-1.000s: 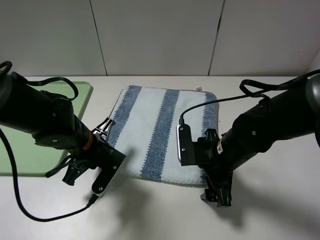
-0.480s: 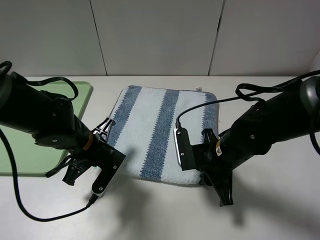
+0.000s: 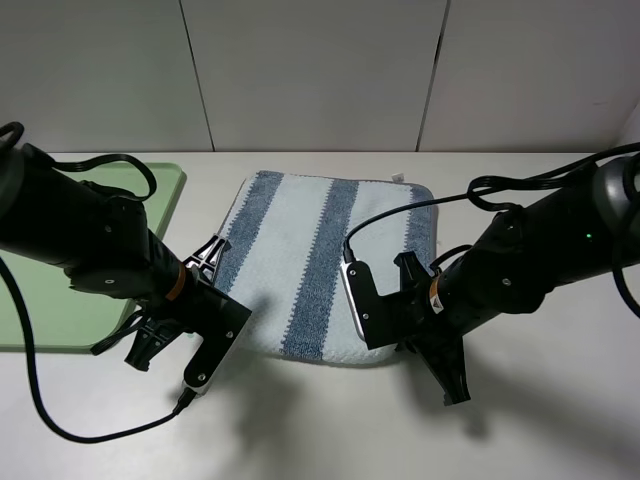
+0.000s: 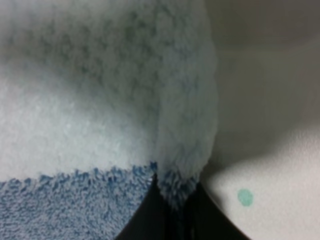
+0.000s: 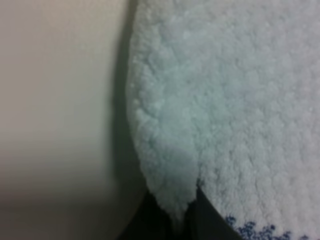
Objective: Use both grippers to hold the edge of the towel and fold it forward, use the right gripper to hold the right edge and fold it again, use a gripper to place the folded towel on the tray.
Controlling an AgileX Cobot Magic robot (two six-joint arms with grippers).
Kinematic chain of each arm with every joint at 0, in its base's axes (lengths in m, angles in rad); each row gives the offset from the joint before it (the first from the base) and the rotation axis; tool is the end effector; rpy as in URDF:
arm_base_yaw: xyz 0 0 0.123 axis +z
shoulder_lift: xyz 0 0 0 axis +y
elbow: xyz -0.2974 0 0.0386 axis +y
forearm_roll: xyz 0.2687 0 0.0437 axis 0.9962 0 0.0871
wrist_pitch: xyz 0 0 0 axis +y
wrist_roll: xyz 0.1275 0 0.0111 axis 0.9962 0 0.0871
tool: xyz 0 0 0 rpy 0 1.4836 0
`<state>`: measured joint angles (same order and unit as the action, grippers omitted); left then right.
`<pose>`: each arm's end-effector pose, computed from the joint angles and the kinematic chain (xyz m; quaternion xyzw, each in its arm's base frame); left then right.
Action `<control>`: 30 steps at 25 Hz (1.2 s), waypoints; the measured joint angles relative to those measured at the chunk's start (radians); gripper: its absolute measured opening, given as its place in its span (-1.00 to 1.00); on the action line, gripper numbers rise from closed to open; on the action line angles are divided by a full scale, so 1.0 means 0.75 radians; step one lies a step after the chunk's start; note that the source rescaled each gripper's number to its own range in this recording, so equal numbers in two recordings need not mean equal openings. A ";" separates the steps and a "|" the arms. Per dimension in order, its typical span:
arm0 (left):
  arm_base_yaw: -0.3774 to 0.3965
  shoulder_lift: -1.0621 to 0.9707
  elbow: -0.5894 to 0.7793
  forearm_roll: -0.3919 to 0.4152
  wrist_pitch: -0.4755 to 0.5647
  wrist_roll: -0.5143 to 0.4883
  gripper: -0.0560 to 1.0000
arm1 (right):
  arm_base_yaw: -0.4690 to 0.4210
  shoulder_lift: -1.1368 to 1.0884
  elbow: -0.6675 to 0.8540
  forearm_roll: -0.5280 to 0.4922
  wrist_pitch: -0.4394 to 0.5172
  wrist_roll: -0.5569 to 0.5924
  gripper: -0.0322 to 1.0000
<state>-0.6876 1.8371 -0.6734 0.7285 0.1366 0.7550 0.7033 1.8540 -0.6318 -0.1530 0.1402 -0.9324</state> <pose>0.2475 -0.1882 0.0525 0.8615 0.4668 0.1161 0.1624 0.2233 0.1858 0.0378 -0.7697 0.6209 -0.0384 0.1434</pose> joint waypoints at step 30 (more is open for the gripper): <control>-0.010 -0.299 -0.047 -0.279 0.289 -0.015 -0.89 | 0.005 -0.289 0.014 0.040 0.306 -0.004 -0.94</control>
<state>-0.6947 1.6129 -0.7084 0.5189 0.3535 0.7434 0.7067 1.6372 -0.6214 -0.1228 0.3698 -0.9356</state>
